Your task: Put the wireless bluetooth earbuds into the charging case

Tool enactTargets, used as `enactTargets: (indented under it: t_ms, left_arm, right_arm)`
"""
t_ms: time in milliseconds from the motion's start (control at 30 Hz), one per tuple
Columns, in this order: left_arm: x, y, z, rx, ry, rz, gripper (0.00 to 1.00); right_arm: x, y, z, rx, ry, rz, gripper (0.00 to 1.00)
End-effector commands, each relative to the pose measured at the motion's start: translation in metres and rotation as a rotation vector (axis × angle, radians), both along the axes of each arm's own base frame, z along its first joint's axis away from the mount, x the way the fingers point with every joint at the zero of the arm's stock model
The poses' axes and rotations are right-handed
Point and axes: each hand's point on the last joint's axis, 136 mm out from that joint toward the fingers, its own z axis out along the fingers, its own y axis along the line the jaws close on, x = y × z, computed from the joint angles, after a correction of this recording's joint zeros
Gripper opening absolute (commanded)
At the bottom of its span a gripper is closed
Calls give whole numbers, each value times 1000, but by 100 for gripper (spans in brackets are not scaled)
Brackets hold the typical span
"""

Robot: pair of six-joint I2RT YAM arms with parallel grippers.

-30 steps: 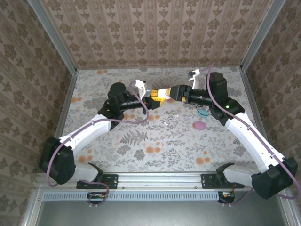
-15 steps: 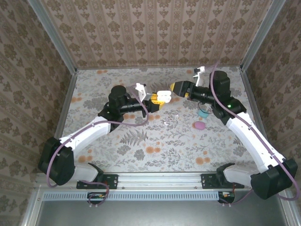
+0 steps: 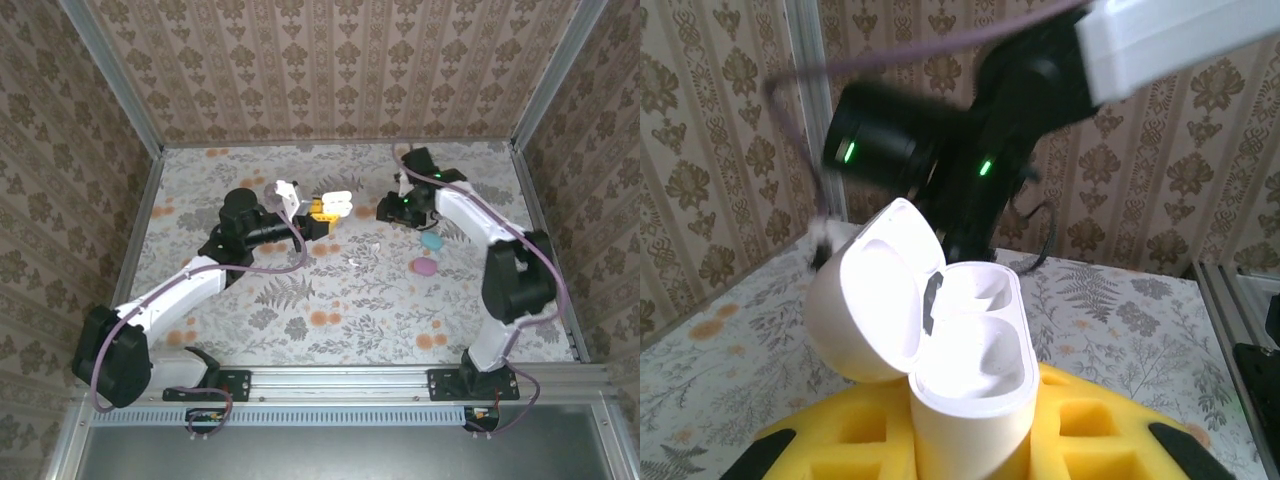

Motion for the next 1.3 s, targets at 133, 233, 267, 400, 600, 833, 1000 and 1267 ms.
enactTargets:
  t_ms: [133, 233, 267, 400, 600, 833, 1000, 1267]
  left_arm:
    - [-3, 11, 9, -8, -61, 32, 23]
    - [-4, 14, 10, -3, -70, 41, 23]
    - [-4, 15, 12, -5, -75, 43, 23]
    - [-5, 16, 12, -3, -77, 42, 23]
    - [-5, 17, 11, 0, -79, 41, 23]
    - [-5, 18, 11, 0, -78, 41, 23]
    - [-5, 18, 11, 3, -75, 38, 23]
    - [-4, 18, 11, 5, -74, 36, 23]
  right_arm:
    - [-16, 2, -41, -301, 196, 58, 49]
    - [-17, 5, -54, -321, 239, 41, 50]
    - [-17, 5, -57, -332, 246, 35, 50]
    - [-17, 6, -68, -345, 263, 10, 50]
    - [-15, 9, -79, -349, 272, 0, 48]
    - [-10, 13, -88, -340, 278, -6, 46]
    - [-7, 15, -92, -332, 270, -10, 45]
    - [-6, 12, -94, -349, 271, 9, 41]
